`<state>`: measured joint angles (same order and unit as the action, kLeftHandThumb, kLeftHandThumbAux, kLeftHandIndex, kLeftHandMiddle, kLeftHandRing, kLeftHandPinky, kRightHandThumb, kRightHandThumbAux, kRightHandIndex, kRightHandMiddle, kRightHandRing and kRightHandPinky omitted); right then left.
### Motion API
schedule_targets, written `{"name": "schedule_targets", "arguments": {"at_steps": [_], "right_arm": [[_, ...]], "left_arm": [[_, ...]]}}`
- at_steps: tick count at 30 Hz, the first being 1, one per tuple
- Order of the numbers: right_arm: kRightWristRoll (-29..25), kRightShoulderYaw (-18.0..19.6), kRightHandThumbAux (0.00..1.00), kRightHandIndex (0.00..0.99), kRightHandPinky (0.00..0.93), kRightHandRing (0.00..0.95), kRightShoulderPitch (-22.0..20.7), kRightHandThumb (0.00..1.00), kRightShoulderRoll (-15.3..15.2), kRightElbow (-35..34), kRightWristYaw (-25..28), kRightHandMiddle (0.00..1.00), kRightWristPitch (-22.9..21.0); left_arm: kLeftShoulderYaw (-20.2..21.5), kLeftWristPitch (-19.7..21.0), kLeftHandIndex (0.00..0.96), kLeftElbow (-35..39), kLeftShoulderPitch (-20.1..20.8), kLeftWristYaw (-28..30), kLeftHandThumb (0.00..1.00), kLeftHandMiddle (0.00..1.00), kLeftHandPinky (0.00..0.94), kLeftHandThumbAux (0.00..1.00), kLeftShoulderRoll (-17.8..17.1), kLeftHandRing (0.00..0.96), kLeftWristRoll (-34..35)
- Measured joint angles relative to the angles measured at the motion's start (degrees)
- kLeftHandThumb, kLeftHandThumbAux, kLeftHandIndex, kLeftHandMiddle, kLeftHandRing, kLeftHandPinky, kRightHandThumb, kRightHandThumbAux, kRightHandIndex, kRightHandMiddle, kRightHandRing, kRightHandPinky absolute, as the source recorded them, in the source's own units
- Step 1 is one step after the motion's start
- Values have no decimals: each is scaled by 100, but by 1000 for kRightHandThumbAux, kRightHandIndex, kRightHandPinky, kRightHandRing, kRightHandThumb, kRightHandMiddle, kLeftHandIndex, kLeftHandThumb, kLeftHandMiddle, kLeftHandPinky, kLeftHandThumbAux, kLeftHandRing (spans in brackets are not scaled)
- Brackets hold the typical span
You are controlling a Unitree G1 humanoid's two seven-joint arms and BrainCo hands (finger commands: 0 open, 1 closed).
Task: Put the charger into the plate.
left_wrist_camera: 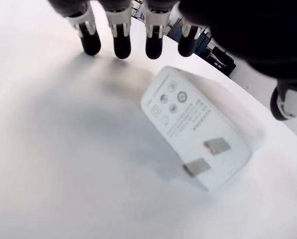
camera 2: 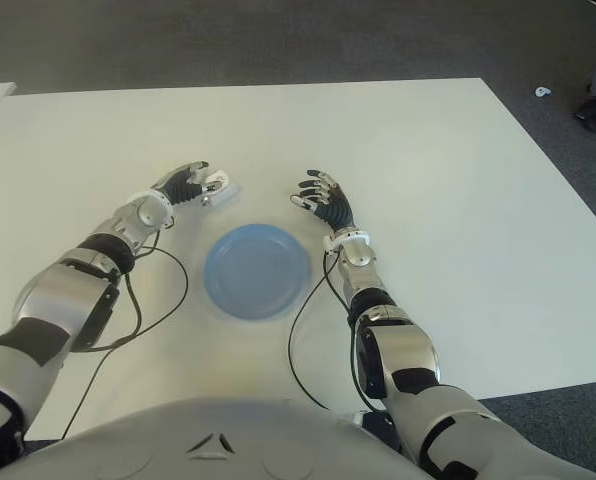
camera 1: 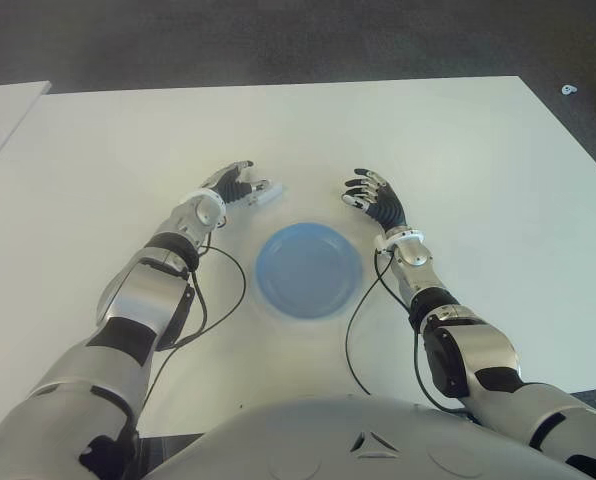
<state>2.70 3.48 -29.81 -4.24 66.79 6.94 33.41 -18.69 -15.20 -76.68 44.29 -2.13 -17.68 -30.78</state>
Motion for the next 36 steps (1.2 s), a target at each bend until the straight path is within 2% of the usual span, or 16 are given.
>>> {"name": "schedule_targets", "arguments": {"at_steps": [15,36], "right_arm": [[16,-25,700,191,359,362,6,170,46,-11,-56,356,0],[55,-145,721,217,361,356,1,175,84,-11,-230,348,-1]], "left_arm": [[-484,-72,0,-21,24,-247,152,0,0,279,-60,0,-468],[-686,93,0,-35,220,-42,157,0,0,259,28,0,-516]]}}
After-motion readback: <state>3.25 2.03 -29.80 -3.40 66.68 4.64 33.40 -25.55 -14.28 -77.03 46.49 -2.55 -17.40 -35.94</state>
